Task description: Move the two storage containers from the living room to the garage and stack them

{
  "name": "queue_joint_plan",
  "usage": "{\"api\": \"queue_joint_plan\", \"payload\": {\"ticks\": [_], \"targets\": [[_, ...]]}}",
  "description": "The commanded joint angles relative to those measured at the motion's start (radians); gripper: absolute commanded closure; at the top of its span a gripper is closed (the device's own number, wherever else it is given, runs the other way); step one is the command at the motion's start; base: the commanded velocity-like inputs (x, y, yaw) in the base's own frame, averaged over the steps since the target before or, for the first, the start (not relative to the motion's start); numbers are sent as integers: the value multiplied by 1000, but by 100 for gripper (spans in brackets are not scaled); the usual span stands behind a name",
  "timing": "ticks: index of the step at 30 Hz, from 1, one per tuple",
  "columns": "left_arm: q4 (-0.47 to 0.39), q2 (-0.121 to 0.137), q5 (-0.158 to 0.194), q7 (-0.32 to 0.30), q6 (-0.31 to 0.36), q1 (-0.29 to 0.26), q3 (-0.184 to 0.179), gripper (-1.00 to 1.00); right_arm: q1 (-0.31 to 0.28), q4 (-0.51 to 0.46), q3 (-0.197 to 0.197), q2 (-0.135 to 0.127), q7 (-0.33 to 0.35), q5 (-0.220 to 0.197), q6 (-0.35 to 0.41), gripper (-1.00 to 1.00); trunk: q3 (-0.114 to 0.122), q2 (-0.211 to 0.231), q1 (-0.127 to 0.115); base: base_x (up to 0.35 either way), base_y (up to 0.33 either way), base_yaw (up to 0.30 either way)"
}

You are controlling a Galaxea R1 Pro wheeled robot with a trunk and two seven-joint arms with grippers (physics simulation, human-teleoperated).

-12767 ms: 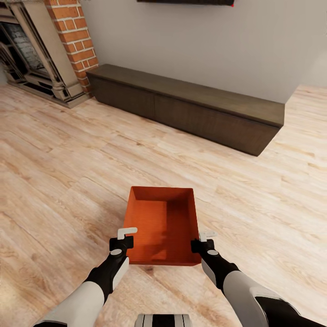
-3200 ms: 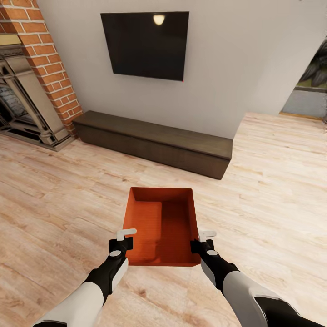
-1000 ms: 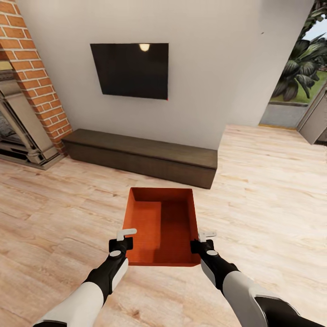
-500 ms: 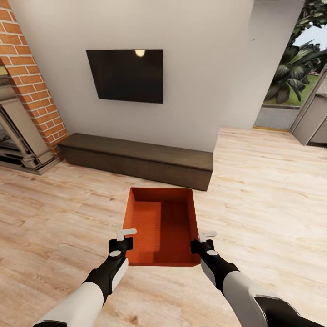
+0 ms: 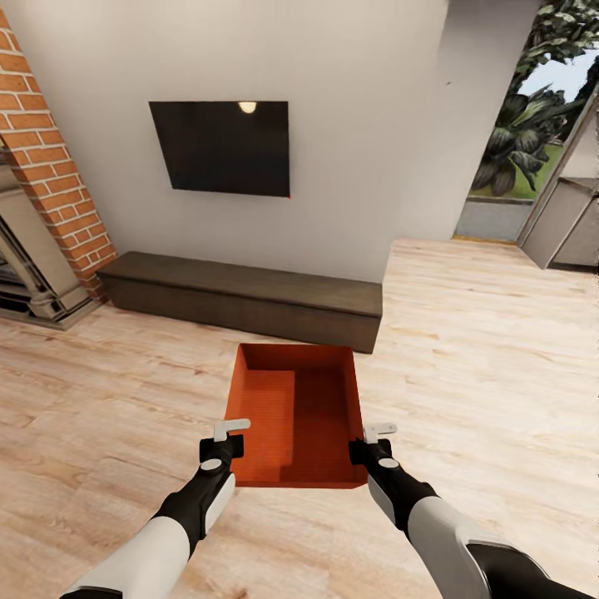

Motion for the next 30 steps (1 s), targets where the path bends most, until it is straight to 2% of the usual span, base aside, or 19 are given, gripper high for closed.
{"api": "queue_joint_plan", "payload": {"ticks": [1, 30], "targets": [[-3, 13, -15, 24, -79, -1, 8, 100, -1, 5, -29, 1, -2, 4, -4, 100, 0, -1, 0, 0, 0, -84], [-1, 13, -16, 26, -79, -1, 6, 100, -1, 5, -29, 1, -2, 4, -4, 100, 44, -1, 0, 0, 0, -84]]}}
